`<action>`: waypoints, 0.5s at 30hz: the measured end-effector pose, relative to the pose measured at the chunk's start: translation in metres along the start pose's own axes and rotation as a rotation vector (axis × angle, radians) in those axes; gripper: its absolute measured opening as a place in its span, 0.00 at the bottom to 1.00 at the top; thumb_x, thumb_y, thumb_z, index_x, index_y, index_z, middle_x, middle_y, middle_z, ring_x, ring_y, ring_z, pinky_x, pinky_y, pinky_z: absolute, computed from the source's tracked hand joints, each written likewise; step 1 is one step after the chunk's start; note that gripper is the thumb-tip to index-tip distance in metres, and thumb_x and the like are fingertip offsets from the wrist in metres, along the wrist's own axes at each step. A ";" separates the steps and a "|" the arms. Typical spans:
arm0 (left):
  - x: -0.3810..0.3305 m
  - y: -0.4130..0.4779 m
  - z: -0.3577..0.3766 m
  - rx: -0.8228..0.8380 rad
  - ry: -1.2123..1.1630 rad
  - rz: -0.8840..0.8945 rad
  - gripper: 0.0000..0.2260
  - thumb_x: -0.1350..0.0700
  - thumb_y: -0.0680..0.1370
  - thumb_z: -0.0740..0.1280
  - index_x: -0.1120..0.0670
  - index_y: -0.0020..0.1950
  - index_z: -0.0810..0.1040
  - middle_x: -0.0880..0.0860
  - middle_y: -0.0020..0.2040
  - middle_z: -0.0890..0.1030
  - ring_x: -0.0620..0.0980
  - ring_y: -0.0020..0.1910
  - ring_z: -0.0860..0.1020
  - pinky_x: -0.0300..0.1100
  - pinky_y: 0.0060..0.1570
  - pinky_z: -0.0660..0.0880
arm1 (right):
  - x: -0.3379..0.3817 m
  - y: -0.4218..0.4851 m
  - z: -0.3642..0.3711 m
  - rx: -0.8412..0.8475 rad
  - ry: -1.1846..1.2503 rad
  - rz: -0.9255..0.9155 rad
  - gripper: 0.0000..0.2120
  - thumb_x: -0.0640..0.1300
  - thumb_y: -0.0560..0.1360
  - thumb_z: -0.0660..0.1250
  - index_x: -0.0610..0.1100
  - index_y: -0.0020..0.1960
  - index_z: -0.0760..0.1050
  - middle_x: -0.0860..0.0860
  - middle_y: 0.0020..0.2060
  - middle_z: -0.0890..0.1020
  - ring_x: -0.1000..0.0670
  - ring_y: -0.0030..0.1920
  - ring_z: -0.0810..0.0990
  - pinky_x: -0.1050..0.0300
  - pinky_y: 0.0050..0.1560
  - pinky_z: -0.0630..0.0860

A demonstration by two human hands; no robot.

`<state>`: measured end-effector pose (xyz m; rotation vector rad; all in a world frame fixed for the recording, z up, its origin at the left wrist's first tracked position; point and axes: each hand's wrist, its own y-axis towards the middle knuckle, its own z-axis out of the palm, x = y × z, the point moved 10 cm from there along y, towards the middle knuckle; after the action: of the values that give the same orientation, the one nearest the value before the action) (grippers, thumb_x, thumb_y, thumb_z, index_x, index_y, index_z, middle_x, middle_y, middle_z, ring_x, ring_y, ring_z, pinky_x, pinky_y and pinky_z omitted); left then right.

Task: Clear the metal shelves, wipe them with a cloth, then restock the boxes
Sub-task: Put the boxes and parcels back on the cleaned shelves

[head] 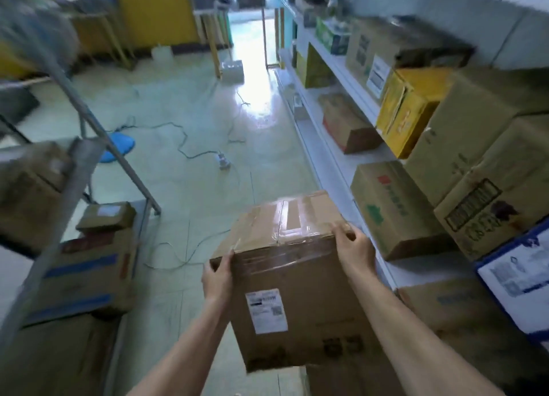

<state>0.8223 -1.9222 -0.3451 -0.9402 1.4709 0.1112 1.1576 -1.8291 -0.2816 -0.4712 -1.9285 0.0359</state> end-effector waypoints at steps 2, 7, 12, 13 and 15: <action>-0.066 0.020 -0.026 -0.053 -0.024 0.142 0.34 0.31 0.70 0.69 0.53 0.66 0.73 0.59 0.63 0.77 0.60 0.64 0.75 0.55 0.65 0.72 | 0.064 -0.003 0.017 0.001 0.080 -0.100 0.16 0.57 0.80 0.66 0.45 0.54 0.80 0.48 0.46 0.82 0.42 0.55 0.79 0.53 0.51 0.70; -0.303 0.030 -0.125 -0.144 -0.241 0.564 0.33 0.26 0.67 0.67 0.46 0.63 0.72 0.57 0.63 0.75 0.59 0.63 0.75 0.62 0.65 0.72 | 0.280 -0.045 0.041 -0.017 0.403 -0.507 0.32 0.66 0.75 0.68 0.46 0.69 0.76 0.46 0.56 0.82 0.49 0.59 0.78 0.56 0.62 0.70; -0.500 -0.067 -0.237 -0.161 -0.545 1.069 0.22 0.39 0.74 0.71 0.42 0.66 0.73 0.50 0.61 0.81 0.51 0.59 0.81 0.53 0.57 0.78 | 0.466 -0.101 0.059 0.115 0.725 -0.925 0.45 0.71 0.64 0.74 0.54 0.76 0.68 0.54 0.68 0.79 0.52 0.69 0.76 0.46 0.71 0.72; -0.521 -0.087 -0.250 -0.127 -0.573 1.137 0.20 0.43 0.77 0.71 0.43 0.67 0.73 0.46 0.59 0.82 0.47 0.56 0.82 0.47 0.52 0.80 | 0.491 -0.113 0.058 0.138 0.772 -0.993 0.48 0.67 0.62 0.77 0.52 0.77 0.66 0.53 0.71 0.76 0.55 0.69 0.75 0.51 0.71 0.73; -0.564 -0.129 -0.278 -0.084 -0.584 1.279 0.20 0.49 0.79 0.69 0.46 0.70 0.70 0.42 0.56 0.83 0.42 0.53 0.83 0.40 0.45 0.80 | 0.540 -0.140 0.056 0.154 0.862 -1.121 0.57 0.61 0.57 0.83 0.46 0.79 0.63 0.48 0.72 0.75 0.54 0.69 0.76 0.52 0.67 0.76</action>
<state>0.5885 -1.9067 0.2523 0.1229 1.2891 1.2663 0.8895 -1.7641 0.2066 0.6555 -1.0922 -0.6335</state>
